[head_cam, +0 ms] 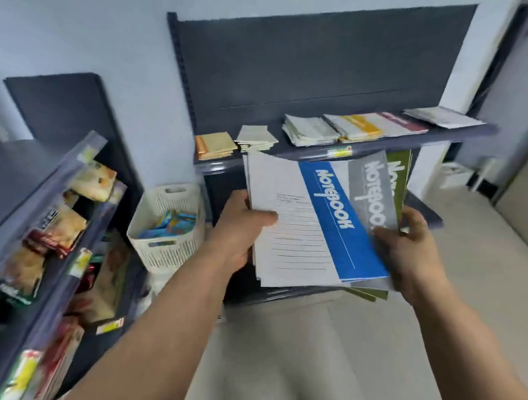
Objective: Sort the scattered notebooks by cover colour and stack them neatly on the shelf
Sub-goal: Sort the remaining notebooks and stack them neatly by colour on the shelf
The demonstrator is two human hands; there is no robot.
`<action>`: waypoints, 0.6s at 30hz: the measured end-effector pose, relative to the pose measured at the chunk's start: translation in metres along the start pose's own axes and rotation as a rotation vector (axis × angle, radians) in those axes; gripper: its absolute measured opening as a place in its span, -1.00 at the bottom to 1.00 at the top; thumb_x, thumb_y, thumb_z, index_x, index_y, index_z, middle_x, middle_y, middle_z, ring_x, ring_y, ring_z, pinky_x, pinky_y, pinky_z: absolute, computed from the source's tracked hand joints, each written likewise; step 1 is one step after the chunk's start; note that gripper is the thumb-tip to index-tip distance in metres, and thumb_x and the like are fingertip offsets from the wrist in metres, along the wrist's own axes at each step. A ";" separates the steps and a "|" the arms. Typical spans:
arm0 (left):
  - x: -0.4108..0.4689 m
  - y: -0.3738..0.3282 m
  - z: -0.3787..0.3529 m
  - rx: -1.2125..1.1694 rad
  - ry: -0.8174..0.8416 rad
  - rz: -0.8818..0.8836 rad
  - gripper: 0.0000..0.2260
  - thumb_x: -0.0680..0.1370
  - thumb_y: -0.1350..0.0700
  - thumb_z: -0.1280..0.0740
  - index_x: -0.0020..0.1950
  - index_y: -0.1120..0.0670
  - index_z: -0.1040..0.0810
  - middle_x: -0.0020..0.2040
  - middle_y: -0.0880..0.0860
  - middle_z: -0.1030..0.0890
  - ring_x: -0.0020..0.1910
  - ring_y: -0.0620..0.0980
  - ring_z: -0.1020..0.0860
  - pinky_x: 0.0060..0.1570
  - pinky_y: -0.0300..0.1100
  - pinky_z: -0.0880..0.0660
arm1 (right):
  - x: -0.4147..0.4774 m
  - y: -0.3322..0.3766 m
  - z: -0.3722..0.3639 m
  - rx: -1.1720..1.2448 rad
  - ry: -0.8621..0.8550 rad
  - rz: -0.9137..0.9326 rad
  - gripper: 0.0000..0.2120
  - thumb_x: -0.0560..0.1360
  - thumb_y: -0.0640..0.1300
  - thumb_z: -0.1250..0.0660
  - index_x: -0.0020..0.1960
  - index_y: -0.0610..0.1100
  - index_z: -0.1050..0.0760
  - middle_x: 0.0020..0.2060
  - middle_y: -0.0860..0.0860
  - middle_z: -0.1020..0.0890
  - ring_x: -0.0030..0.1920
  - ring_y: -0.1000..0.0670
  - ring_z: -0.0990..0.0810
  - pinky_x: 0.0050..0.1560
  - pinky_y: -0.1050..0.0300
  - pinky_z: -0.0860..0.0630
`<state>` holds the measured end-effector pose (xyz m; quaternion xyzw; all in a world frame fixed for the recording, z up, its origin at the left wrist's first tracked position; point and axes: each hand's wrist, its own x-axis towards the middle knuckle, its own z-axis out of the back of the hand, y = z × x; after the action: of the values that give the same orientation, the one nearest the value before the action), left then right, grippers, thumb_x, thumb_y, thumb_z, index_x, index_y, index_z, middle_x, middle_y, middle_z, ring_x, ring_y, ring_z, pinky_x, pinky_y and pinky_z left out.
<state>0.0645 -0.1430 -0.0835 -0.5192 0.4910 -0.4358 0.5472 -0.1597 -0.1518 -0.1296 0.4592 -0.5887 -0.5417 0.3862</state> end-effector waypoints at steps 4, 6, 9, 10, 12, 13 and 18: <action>0.047 0.000 -0.094 0.014 0.057 0.032 -0.72 0.47 0.45 -0.30 0.08 0.15 -0.50 -0.08 0.08 -0.65 -0.19 0.01 -0.64 -0.30 -0.16 -0.57 | 0.054 0.006 0.071 -0.078 -0.132 0.029 -0.65 0.53 -0.28 -0.28 0.02 0.19 -0.40 -0.04 0.02 -0.64 -0.04 -0.09 -0.65 -0.03 -0.14 -0.61; 0.069 -0.001 -0.141 -0.004 0.090 0.083 -0.73 0.49 0.44 -0.29 0.09 0.14 -0.50 -0.06 0.09 -0.65 -0.15 0.05 -0.64 -0.24 -0.08 -0.57 | 0.081 0.014 0.106 -0.140 -0.190 0.029 -0.67 0.53 -0.25 -0.29 0.07 0.18 -0.38 -0.08 0.07 -0.63 -0.03 -0.10 -0.65 0.02 -0.20 -0.60; 0.095 -0.006 -0.195 -0.008 0.151 0.127 -0.74 0.52 0.43 -0.26 -0.03 0.07 -0.52 -0.06 0.09 -0.66 -0.11 0.08 -0.64 -0.13 0.00 -0.58 | 0.120 0.028 0.145 -0.178 -0.222 0.036 -0.67 0.53 -0.27 -0.29 0.15 0.10 -0.36 -0.10 0.09 -0.60 -0.06 -0.07 -0.64 0.02 -0.19 -0.60; 0.106 -0.007 -0.212 -0.011 0.161 0.136 -0.74 0.53 0.43 -0.26 -0.01 0.07 -0.52 -0.04 0.10 -0.66 -0.10 0.09 -0.64 -0.12 0.01 -0.58 | 0.134 0.032 0.155 -0.193 -0.234 0.029 -0.67 0.54 -0.27 -0.28 0.17 0.09 -0.35 -0.10 0.13 -0.58 -0.05 -0.05 -0.64 0.03 -0.18 -0.60; 0.128 -0.007 -0.238 -0.023 0.148 0.161 -0.71 0.52 0.42 -0.28 0.16 0.11 -0.49 0.01 0.10 -0.65 -0.05 0.12 -0.63 -0.11 0.05 -0.58 | 0.157 0.035 0.172 -0.223 -0.244 0.025 -0.67 0.56 -0.26 -0.26 0.23 0.07 -0.33 -0.06 0.15 -0.55 -0.01 -0.05 -0.63 0.03 -0.15 -0.61; 0.140 -0.007 -0.252 -0.028 0.139 0.178 -0.66 0.52 0.41 -0.29 0.23 0.11 -0.45 0.04 0.11 -0.64 -0.03 0.13 -0.63 -0.11 0.06 -0.58 | 0.171 0.036 0.180 -0.230 -0.254 0.014 -0.65 0.57 -0.25 -0.25 0.26 0.06 -0.32 -0.01 0.13 -0.54 0.01 -0.05 -0.62 0.03 -0.14 -0.61; 0.201 -0.001 -0.297 -0.026 0.161 0.180 -0.59 0.51 0.42 -0.29 0.31 0.12 -0.43 0.09 0.13 -0.64 0.00 0.16 -0.63 -0.05 0.13 -0.58 | 0.240 0.032 0.204 -0.246 -0.339 -0.008 -0.66 0.56 -0.28 -0.20 0.22 0.08 -0.33 -0.14 0.17 -0.56 -0.14 0.05 -0.60 -0.01 -0.13 -0.60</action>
<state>-0.2017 -0.3831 -0.0930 -0.4434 0.5835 -0.4188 0.5362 -0.4246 -0.3241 -0.1318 0.3131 -0.5728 -0.6805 0.3328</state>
